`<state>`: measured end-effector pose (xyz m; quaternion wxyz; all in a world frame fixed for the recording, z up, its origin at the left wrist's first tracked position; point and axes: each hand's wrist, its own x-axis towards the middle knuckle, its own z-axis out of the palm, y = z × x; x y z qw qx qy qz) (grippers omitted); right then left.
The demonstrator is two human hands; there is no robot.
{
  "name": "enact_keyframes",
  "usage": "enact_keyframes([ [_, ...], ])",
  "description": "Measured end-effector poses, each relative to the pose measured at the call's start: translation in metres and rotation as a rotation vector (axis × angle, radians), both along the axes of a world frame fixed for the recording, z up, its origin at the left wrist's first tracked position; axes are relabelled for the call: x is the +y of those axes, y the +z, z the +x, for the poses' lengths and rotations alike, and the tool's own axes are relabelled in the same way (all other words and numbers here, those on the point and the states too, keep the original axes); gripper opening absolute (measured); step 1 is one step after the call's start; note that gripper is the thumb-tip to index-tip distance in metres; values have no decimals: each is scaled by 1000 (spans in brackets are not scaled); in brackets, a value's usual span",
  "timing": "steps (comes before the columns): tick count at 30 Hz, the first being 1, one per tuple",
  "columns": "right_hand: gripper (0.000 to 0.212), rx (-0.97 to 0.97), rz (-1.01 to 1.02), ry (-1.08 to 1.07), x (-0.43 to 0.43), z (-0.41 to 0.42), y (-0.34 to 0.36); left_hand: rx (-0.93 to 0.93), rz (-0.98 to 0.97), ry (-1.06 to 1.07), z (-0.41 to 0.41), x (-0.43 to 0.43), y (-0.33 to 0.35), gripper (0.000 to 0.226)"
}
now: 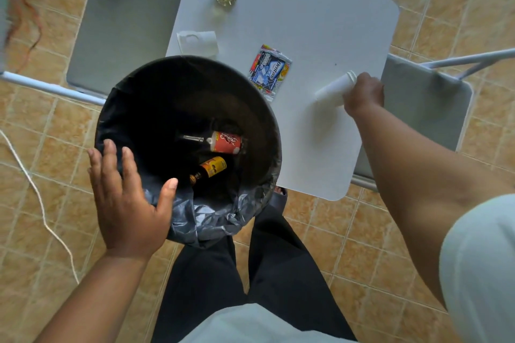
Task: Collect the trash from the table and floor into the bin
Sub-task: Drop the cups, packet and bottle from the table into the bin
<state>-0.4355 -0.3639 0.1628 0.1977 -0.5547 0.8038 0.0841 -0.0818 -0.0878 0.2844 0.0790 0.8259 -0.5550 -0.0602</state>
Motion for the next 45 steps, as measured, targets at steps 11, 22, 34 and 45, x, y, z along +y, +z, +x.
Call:
enact_keyframes([
  [11,15,-718,-826,139,96,105,165,4,74,20,2,-1,4,83],
  [22,29,-340,-47,925,161,200,144,0,144,-11,4,-1,7,85],
  [34,24,-609,-419,814,45,261,170,22,118,-95,36,-29,13,87],
  [45,59,168,132,1419,-94,357,48,16,71,-106,38,-32,-2,84],
])
